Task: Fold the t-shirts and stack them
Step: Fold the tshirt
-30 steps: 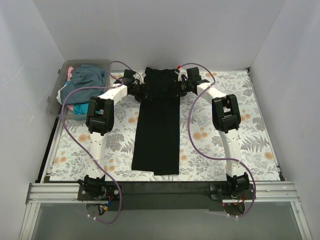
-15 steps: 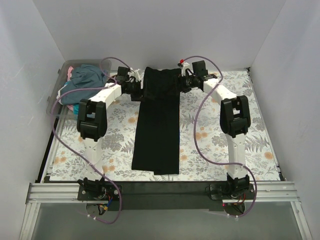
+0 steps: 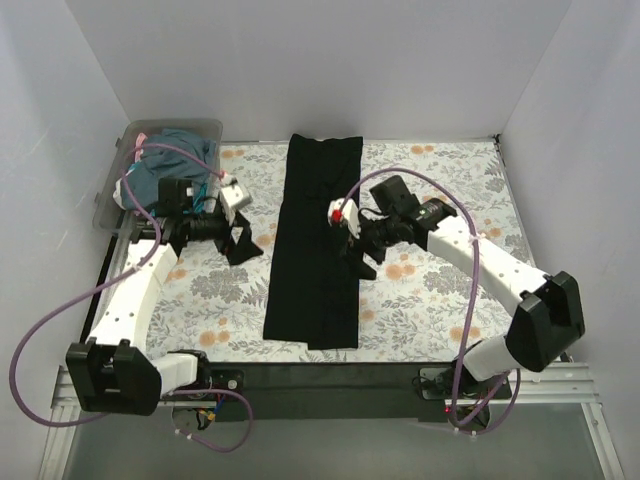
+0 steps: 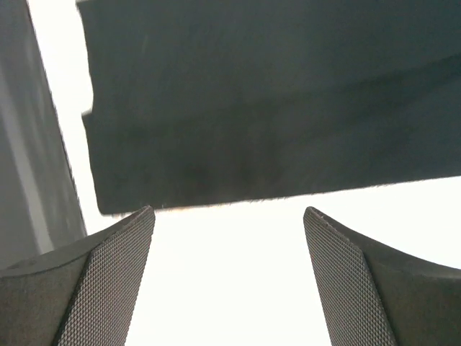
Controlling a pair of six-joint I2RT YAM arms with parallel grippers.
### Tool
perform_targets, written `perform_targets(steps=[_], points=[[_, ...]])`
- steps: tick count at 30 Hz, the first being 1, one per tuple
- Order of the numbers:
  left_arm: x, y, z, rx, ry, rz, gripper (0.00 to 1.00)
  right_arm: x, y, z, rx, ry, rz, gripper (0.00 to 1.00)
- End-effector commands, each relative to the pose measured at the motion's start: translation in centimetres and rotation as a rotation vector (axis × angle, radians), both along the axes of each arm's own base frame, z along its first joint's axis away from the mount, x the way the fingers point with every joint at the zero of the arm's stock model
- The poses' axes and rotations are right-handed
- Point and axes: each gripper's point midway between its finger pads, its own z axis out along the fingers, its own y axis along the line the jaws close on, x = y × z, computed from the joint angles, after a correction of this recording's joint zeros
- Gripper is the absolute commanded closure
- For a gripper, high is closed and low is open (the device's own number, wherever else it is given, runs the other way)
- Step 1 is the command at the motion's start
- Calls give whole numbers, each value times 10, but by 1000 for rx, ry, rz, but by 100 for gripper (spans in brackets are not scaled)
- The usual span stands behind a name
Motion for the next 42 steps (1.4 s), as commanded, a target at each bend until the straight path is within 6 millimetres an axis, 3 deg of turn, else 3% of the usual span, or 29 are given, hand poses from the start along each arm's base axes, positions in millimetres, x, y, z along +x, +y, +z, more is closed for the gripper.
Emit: perform_targets(steps=[1, 3, 4, 7, 8, 13, 17, 21, 28, 37, 42], points=[[-73, 4, -40, 139, -143, -324, 13, -42, -33, -30, -161, -93, 162, 11], [-95, 7, -54, 161, -140, -374, 14, -71, -24, -32, -157, -144, 258, 14], [-107, 9, -67, 183, -176, -429, 15, -87, -28, -50, -181, -124, 287, 15], [-134, 10, -95, 198, -172, -524, 19, -111, -9, -64, -166, -217, 374, 18], [-133, 7, -96, 201, -219, -544, 20, -114, -12, -78, -205, -223, 381, 20], [-155, -15, -121, 219, -255, -675, 26, -114, 14, -86, -165, -310, 408, 25], [-152, -31, -133, 200, -284, -669, 27, -131, 20, -97, -155, -329, 473, 27], [-154, -34, -143, 198, -218, -679, 30, -151, 17, -110, -156, -298, 509, 28], [-152, -36, -159, 215, -234, -680, 31, -145, 19, -131, -191, -304, 480, 29], [-150, -41, -164, 220, -223, -698, 35, -149, -2, -155, -257, -276, 465, 32], [-152, -44, -172, 228, -201, -713, 39, -150, -10, -169, -296, -257, 468, 44]])
